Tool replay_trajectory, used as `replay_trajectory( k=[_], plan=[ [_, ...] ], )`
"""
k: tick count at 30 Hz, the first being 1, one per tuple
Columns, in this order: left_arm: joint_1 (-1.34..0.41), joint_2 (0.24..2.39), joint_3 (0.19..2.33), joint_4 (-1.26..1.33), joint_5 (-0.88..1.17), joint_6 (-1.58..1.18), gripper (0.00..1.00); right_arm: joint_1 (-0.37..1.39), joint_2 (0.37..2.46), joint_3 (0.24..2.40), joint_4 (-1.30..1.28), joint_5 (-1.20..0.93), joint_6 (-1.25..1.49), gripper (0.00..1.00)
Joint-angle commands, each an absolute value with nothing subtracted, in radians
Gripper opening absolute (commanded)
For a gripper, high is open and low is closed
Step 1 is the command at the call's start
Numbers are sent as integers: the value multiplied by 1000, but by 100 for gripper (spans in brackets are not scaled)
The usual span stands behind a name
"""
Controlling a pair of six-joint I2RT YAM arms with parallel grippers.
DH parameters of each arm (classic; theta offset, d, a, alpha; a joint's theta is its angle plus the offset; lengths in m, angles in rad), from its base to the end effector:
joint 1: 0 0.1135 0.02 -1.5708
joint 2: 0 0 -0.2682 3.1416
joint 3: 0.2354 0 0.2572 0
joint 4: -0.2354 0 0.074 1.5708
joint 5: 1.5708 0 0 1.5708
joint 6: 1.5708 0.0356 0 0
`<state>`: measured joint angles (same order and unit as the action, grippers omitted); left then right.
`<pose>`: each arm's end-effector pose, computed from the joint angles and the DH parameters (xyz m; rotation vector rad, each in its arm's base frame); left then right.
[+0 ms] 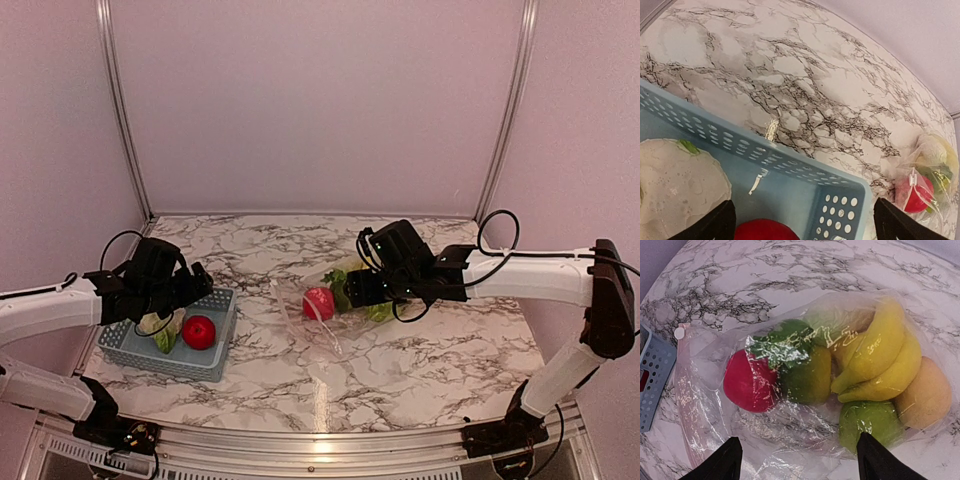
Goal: Open the zip-top bag and remove the fake food
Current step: Place the fake fruit in the bin, then pick up the fake fruit from the zipper food storage bag.
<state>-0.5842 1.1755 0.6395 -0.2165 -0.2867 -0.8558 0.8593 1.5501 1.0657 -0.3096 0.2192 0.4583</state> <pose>0.2069 -0.1247 0.2109 -0.4572 2.2751 -0.4109 0.2278 0.2524 0.2407 -0.3677 2.3457 0.3878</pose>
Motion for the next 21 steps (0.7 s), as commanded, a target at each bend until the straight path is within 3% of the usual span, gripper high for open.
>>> replay_trajectory(
  k=[1,11,21],
  plan=[
    [-597,1126,709,-267,-240,-804,99,861,1530,1102,-330,229,443,76],
    [-835,1322,823,-140,-157,-855,99,865,1599,1192,-324,197,423,72],
    [-942,1573,935,-11,-71,-893,94,865,1690,1283,-315,163,410,63]
  ],
)
